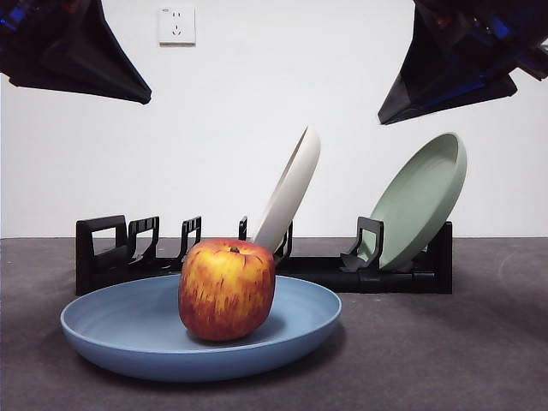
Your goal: Take the blue plate from the plate rack,put the plate on the table,take the apple from the table,put the apple in the plate
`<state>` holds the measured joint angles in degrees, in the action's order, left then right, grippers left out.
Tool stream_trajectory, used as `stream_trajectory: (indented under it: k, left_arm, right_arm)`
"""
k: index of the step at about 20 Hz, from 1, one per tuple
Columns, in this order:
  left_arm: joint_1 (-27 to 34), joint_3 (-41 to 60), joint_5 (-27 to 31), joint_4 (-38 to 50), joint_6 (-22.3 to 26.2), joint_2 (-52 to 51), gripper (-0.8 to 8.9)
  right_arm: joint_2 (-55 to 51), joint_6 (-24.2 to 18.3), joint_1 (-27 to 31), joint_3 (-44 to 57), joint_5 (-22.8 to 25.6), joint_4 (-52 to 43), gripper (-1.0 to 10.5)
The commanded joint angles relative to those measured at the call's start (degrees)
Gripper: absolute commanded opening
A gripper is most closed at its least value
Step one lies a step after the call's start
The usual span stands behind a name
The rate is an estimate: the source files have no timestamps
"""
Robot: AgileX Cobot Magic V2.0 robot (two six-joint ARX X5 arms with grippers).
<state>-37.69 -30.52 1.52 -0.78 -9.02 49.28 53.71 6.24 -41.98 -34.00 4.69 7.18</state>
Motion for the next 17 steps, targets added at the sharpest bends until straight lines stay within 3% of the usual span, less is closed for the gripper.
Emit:
stream_trajectory:
  k: [1, 4, 9, 13, 17]
  left_arm:
    - [-0.09, 0.22, -0.13, 0.28, -0.15, -0.02, -0.02]
    - [-0.15, 0.22, -0.17, -1.33, 0.11, -1.68, -0.02]
    - [3.23, 0.24, 4.33, -8.04, 9.49, -14.84, -0.02]
    - [16.68, 3.34, 3.26, -11.06, 10.51, -27.1, -0.02]
    - [29.31, 12.57, 2.21, -10.82, 10.56, -38.86, -0.02]
  right_arm:
    - [-0.15, 0.55, -0.02, 0.24, 0.17, -0.5, 0.0]
    - [-0.15, 0.55, -0.02, 0.24, 0.2, -0.5, 0.0]
    - [-0.15, 0.55, -0.02, 0.24, 0.17, -0.5, 0.0]
    - [-0.15, 0.55, -0.02, 0.22, 0.17, -0.48, 0.0]
    - [-0.15, 0.55, -0.02, 0.22, 0.17, -0.5, 0.0]
